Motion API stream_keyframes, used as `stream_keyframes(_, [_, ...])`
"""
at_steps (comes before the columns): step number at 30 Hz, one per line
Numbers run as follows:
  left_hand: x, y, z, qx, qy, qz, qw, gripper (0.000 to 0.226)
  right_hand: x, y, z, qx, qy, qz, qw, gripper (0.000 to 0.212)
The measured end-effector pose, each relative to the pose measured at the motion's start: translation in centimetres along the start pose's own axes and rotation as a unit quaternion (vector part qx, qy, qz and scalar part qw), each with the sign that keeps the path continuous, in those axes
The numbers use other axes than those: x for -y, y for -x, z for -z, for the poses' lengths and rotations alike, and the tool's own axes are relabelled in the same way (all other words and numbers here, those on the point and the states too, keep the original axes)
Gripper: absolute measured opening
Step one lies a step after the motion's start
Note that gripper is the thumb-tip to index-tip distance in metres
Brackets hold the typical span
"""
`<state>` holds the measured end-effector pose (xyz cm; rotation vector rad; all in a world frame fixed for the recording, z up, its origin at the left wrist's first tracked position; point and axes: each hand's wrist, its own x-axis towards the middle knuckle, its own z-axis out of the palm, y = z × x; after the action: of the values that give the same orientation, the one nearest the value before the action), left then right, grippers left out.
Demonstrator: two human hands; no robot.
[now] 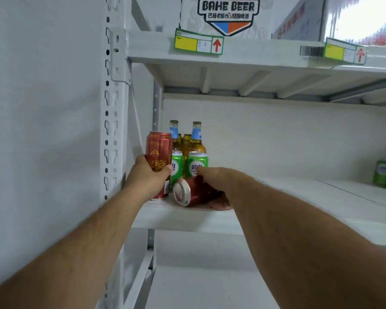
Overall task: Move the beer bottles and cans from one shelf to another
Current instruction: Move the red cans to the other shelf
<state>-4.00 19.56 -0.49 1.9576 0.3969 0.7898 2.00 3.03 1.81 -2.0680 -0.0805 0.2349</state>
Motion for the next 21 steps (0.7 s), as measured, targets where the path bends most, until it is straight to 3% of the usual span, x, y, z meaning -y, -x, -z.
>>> stream_keyframes(11, [0.2, 0.0, 0.8, 0.01, 0.022, -0.008, 1.0, 0.056, 0.7, 2.9, 0.5, 0.037, 0.035, -0.007, 0.999, 0.041])
stream_keyframes(21, [-0.3, 1.4, 0.5, -0.01, 0.03, -0.014, 0.999, 0.057, -0.3, 3.2, 2.7, 0.071, -0.044, -0.001, 0.996, 0.03])
